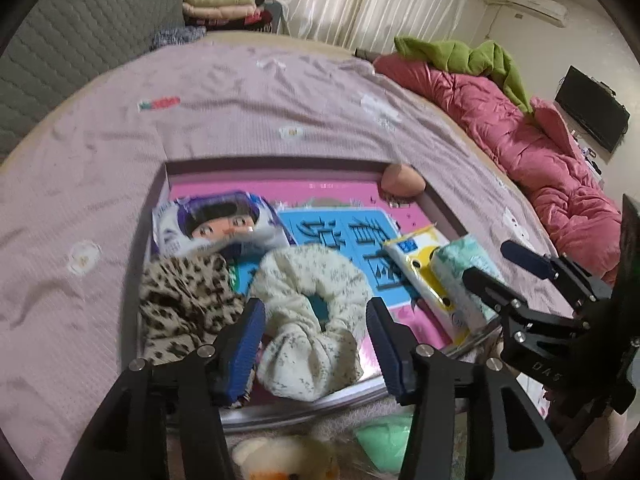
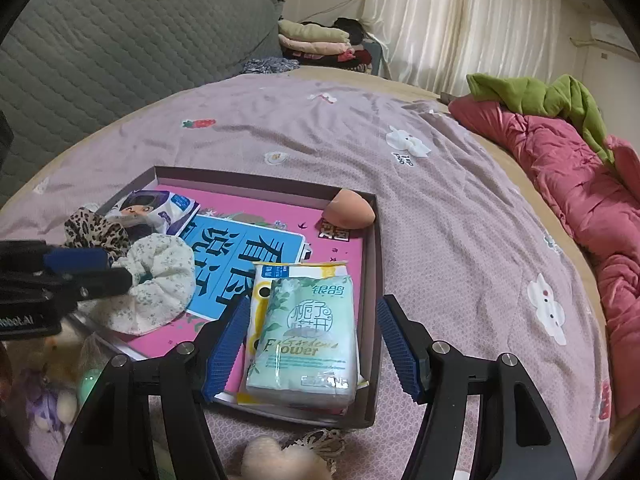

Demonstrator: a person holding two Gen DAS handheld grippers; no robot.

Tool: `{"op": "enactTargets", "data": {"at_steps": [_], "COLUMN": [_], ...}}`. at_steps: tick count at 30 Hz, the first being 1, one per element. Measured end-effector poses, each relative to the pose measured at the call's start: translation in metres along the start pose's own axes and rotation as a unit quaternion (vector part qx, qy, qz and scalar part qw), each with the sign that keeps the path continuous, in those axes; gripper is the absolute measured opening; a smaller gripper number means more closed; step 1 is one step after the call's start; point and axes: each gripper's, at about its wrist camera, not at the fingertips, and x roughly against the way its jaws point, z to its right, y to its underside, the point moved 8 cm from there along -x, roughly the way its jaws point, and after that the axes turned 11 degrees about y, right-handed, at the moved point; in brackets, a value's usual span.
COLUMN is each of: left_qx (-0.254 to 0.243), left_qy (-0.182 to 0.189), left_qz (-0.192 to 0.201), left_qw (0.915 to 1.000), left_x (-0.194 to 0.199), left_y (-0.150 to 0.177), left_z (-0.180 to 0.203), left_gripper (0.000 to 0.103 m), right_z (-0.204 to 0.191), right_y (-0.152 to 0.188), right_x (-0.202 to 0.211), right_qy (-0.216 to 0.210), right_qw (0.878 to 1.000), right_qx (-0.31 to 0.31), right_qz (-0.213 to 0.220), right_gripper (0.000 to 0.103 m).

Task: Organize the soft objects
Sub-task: 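Open both tools to release the white cloth and green tissue pack into the box, then move both tools back from the box toward the teddy bears on the bed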

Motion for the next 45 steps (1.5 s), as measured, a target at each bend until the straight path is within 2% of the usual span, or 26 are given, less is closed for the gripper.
{"op": "enactTargets", "data": {"at_steps": [6, 12, 23, 28, 34, 45], "left_qx": [-0.009, -0.011, 0.008, 0.017, 0.011, 0.001], "left_qy": [0.004, -0.008, -0.016, -0.02, -0.026, -0.045], "left_qz": [0.036, 0.064, 0.078, 0.084, 0.082, 0.074], "left_qw": [0.9993, 0.9979, 0.9968, 0.9962, 0.9963, 0.9963], "left_x": [0.02, 0.037, 0.052, 0.058, 0.063, 0.068], "left_y": [-0.012, -0.02, -0.023, -0.022, -0.016, -0.004], "left_z": [0.002, -0.003, -0.017, -0.025, -0.023, -0.019], "left_gripper": [0.053, 0.054, 0.058, 0.059, 0.059, 0.059], "right_z": [0.002, 0.005, 0.01, 0.011, 0.011, 0.016], "right_y": [-0.001, -0.006, -0.012, -0.019, -0.025, -0.02], "right_x": [0.001, 0.004, 0.016, 0.029, 0.046, 0.069], "right_qy": [0.001, 0.003, 0.002, -0.011, -0.016, -0.021], "right_qw": [1.0, 1.0, 0.999, 0.997, 0.995, 0.993], "right_qx": [-0.001, -0.008, -0.017, -0.027, -0.029, -0.053], "right_qz": [0.004, 0.014, 0.04, 0.067, 0.094, 0.107], "right_gripper": [0.068, 0.07, 0.073, 0.075, 0.076, 0.076]}}
